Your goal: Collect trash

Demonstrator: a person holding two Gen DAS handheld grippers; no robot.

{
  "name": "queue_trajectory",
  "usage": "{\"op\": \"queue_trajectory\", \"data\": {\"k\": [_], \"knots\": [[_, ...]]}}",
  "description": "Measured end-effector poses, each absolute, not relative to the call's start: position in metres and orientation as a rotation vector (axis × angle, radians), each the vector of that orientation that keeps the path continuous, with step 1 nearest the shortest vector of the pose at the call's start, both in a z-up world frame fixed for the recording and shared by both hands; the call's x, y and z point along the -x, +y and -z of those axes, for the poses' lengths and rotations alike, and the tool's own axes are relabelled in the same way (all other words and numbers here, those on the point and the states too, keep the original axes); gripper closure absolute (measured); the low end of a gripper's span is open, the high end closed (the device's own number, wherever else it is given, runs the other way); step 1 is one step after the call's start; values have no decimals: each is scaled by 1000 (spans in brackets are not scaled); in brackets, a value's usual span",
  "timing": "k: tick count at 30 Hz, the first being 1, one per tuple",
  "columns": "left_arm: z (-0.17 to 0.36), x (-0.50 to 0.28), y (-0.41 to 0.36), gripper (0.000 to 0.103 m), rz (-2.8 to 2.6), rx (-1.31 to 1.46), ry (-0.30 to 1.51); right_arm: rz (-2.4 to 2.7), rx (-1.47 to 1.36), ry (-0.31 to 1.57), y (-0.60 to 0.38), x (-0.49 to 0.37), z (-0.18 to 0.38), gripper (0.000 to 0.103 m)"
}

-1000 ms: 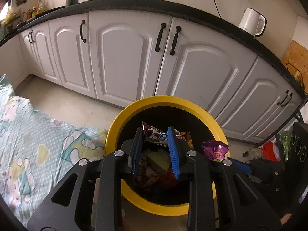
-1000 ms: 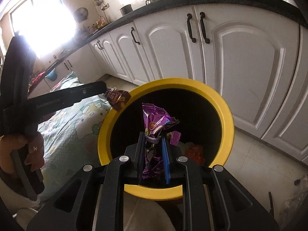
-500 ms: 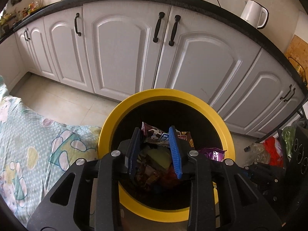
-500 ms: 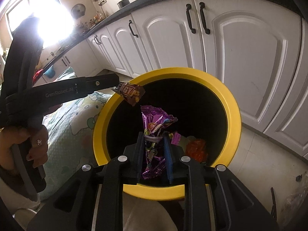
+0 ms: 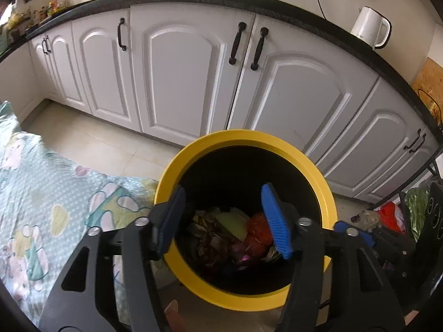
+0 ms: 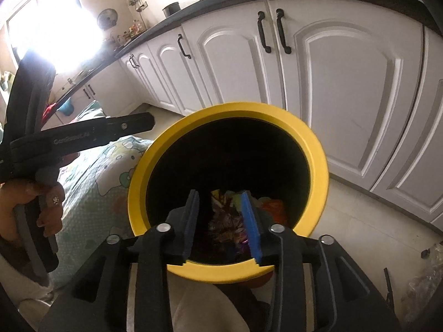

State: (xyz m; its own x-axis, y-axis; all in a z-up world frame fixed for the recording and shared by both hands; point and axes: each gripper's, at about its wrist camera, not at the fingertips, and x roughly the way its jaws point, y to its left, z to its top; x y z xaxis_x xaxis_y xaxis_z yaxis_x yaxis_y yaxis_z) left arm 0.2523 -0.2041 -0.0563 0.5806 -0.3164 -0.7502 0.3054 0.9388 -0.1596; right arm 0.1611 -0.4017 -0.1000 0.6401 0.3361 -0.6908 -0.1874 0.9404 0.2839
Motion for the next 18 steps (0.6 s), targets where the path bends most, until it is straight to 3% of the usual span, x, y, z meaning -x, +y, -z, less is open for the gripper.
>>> {"op": "queue_trajectory", "data": {"k": [1,3,10,18], "knots": [[54,-251,-202,39,360,16,874,-296,-192,818,-403,-159,98,63],[51,-248,-199,37,354,17,867,-284,-188,802,-405,-155,93,54],[44,-237,-184,14,338,27,861,-272,-170,765,-402,-146,77,33],[29,-216,-158,11,301,59,813,-261,-154,728,-395,-137,61,15]]}}
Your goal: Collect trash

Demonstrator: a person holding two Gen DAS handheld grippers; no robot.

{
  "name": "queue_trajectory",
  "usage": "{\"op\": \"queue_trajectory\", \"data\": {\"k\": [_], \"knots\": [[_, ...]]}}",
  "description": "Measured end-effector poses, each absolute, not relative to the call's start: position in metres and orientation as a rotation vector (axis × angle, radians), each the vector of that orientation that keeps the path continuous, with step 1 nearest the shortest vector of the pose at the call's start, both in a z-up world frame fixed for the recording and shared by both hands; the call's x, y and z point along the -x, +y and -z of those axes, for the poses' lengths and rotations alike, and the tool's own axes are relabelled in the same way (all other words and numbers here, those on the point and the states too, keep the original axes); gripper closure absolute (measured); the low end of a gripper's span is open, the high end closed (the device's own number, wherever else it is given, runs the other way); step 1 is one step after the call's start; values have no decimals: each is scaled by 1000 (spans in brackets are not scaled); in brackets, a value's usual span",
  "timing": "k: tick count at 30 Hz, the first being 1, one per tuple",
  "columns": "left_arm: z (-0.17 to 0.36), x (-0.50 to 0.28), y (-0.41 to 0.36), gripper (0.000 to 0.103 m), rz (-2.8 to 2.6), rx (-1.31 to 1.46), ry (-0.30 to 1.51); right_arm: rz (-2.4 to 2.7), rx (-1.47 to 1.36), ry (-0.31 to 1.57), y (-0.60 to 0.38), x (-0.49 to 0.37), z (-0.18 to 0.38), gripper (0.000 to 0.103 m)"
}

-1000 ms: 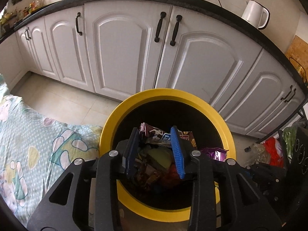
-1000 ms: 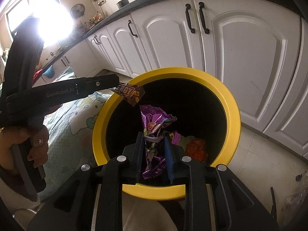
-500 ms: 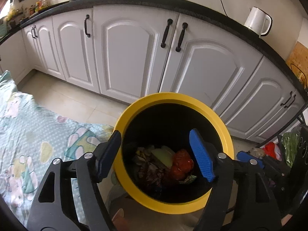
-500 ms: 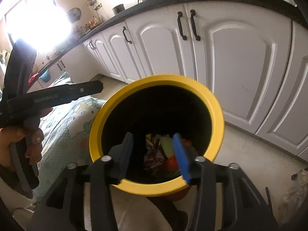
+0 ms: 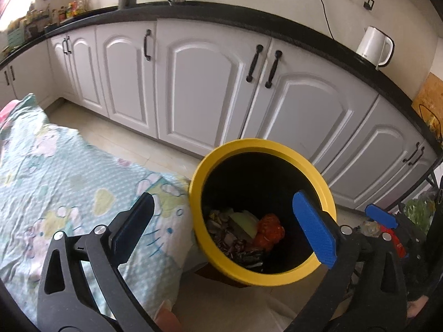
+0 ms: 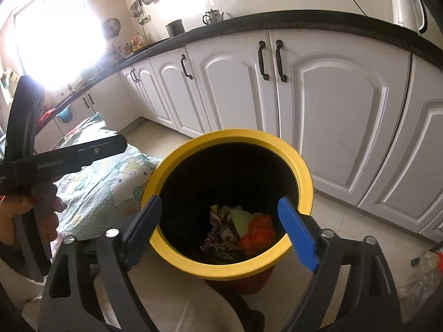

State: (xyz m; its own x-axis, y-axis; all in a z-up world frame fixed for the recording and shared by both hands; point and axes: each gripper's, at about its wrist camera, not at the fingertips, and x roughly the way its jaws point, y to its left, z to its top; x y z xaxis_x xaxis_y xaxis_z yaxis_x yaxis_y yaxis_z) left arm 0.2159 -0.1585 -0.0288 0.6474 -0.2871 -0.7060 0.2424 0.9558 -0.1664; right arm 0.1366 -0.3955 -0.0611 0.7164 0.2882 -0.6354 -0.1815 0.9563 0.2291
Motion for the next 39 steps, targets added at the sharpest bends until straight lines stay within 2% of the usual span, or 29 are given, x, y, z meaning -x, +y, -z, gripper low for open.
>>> {"op": "queue_trajectory", "data": {"k": [3,9,23,39], "knots": [[22,-205,-148,11,280,59,792,-267,-147,716,-389,-134,55,15],[8,-182,-128,11,236,74,743,-260,-124,672,-374,-118,42,6],[-15,-122,-103,11,195,65,605,-273,-93,537,-344,-79,18,6],[-7,-58,-87,11,128,32,439,-210,-66,280,-333,-20,15,6]]}}
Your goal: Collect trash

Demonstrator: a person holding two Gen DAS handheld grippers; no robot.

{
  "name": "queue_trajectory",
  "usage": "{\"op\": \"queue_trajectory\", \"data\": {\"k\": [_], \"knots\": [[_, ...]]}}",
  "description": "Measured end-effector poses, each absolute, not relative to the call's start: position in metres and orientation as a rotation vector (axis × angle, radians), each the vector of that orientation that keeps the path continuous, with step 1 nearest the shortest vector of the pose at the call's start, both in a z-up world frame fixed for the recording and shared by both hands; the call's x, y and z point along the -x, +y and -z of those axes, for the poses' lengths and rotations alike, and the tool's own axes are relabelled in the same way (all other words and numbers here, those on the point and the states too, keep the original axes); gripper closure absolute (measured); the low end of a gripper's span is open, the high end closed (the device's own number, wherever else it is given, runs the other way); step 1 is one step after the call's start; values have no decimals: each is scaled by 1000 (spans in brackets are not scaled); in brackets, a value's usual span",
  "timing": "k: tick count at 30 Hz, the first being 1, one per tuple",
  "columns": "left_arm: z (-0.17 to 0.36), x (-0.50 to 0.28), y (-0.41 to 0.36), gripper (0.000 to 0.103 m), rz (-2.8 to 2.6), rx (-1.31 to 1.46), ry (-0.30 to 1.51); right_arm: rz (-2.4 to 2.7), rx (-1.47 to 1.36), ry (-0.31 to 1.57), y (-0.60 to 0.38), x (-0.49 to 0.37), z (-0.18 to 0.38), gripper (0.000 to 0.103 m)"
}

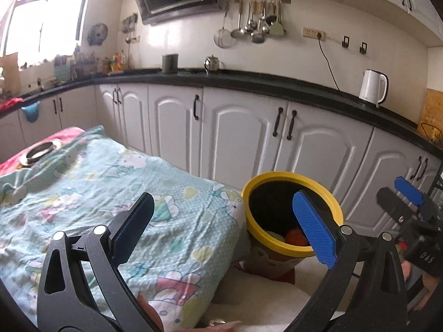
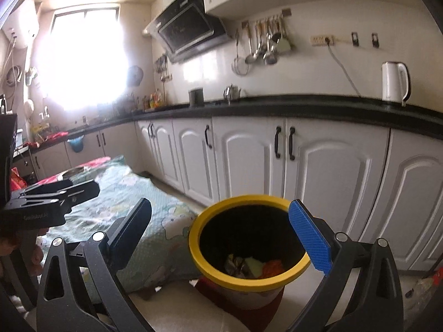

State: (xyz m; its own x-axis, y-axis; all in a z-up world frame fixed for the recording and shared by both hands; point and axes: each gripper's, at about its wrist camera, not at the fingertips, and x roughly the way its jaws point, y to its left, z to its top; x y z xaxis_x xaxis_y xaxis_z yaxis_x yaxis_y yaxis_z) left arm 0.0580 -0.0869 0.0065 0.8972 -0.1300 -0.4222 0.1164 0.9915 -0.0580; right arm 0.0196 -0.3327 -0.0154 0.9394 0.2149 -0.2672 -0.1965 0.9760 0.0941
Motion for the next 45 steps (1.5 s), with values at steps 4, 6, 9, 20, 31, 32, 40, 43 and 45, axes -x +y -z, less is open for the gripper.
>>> {"op": "queue_trajectory", "data": {"k": [4,6,9,20,31,32,40,43,45], "knots": [[-6,-48,-83,11,116,38,401,-195,-71,223,-328,-11,19,6],[-4,-44,-82,11,105,50,392,-190,-52,207,-323,-9,21,6],[0,-37,-82,11,98,61,383,-180,-38,192,-317,-6,25,6],[2,-32,-81,11,112,56,362,-174,-8,175,-309,3,34,6],[1,-29,-82,11,114,56,360,-168,-23,176,-310,5,33,6],[1,-29,-82,11,114,56,359,-167,-23,176,-310,5,32,6],[0,-31,-83,11,109,67,365,-172,-20,178,-310,4,33,6],[0,-31,-82,11,110,67,364,-171,-19,178,-310,3,33,6],[0,-31,-82,11,108,66,365,-170,-19,179,-310,4,33,6]]}}
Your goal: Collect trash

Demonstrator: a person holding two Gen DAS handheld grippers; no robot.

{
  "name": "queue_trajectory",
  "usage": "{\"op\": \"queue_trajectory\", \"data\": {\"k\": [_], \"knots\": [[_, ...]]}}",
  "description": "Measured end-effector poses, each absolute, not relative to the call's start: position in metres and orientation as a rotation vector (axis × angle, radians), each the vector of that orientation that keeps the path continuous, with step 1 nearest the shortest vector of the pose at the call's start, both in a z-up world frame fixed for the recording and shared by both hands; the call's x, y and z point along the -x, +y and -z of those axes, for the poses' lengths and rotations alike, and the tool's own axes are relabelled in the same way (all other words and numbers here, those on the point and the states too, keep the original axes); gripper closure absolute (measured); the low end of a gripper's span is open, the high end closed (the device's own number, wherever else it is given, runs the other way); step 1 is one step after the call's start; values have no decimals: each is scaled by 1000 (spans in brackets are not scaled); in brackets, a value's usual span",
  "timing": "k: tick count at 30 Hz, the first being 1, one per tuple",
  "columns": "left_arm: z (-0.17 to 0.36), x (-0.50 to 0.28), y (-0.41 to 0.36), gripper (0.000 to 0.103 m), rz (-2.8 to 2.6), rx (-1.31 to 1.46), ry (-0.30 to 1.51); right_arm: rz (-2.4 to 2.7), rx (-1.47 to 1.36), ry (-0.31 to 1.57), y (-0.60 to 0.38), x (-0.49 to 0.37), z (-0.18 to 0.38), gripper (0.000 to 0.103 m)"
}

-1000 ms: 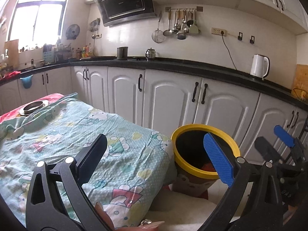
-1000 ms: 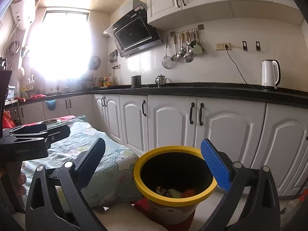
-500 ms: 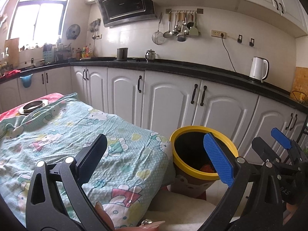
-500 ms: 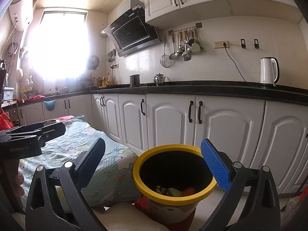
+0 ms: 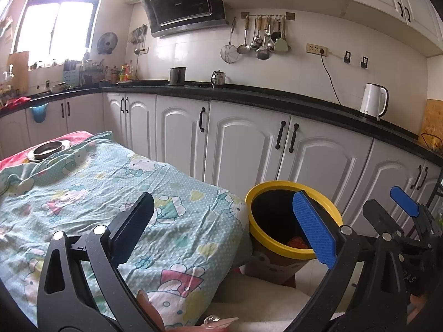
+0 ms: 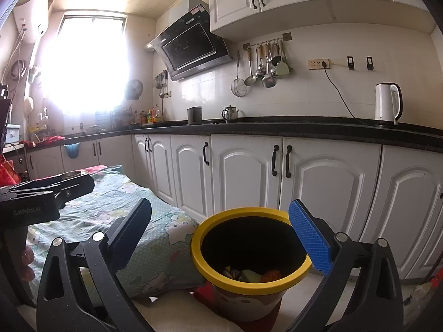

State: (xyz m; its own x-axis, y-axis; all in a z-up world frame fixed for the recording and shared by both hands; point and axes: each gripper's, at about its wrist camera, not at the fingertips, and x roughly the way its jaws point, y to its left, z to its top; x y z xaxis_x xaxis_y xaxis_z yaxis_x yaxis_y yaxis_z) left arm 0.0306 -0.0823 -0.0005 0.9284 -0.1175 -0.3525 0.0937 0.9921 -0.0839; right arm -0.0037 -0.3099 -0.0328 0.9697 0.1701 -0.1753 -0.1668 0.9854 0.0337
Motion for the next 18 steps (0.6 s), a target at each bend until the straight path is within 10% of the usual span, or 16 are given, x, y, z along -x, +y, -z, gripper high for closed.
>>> {"op": "queue_trajectory", "data": {"k": [18], "knots": [[1,-31,-82,11,107,68,365,-168,-20,179,-310,4,33,6]]}}
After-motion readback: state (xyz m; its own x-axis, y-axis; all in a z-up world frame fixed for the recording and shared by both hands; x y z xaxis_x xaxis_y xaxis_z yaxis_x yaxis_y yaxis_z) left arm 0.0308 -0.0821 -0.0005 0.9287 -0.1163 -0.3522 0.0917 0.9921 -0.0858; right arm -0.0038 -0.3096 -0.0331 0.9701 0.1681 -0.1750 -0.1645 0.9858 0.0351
